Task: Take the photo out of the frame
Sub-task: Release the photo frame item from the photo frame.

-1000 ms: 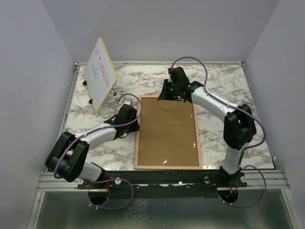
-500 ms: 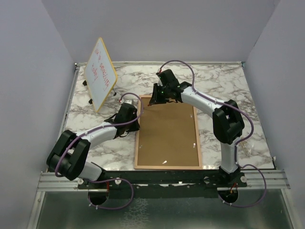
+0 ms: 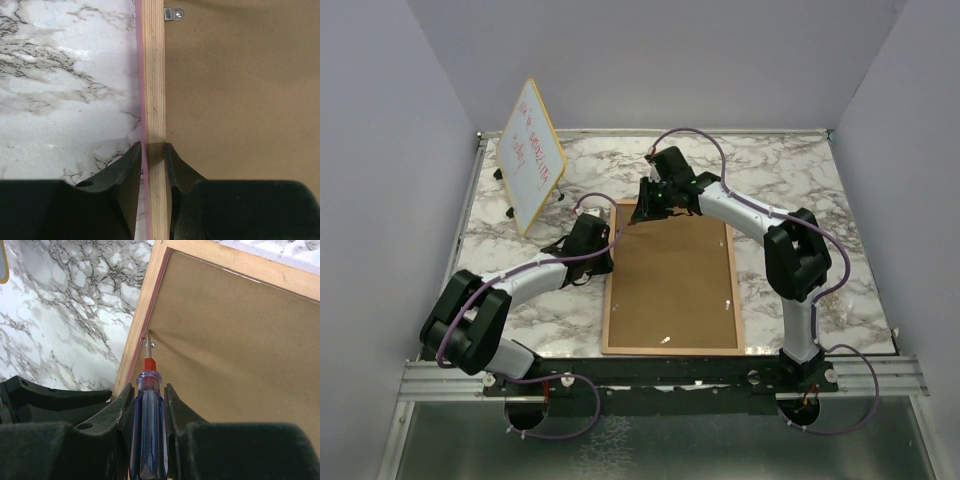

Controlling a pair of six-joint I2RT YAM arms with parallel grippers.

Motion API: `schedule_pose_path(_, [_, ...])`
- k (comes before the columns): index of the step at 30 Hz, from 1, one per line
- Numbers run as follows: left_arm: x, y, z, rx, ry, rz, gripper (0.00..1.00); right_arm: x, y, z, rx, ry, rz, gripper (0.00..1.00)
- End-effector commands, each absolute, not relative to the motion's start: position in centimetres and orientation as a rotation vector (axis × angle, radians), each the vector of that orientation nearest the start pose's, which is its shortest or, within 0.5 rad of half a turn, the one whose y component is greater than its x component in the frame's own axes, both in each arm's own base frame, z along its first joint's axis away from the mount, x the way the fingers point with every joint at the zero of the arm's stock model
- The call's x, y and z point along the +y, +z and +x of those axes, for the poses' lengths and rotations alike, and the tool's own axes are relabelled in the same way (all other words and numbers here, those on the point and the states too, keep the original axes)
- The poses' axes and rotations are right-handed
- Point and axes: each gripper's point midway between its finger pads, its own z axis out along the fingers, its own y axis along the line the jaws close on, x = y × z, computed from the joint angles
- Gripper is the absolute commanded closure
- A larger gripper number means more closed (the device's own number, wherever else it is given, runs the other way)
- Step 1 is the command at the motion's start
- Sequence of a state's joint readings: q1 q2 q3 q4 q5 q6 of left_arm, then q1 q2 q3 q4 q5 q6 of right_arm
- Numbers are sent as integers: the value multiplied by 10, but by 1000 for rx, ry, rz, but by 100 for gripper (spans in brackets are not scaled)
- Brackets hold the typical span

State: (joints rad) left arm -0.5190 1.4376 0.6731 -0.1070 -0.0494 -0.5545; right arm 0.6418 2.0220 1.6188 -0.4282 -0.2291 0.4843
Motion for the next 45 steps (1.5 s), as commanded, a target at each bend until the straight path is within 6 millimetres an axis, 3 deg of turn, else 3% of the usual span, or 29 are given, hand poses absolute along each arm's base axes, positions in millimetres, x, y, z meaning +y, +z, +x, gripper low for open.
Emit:
schedule_pose_path(1, [-158, 5, 268, 2595, -277, -40, 75, 363, 95, 373, 2550, 773, -367, 99])
schedule_pose_path(45, [-151, 5, 268, 2597, -225, -48, 81, 342, 98, 351, 2586, 635, -422, 99])
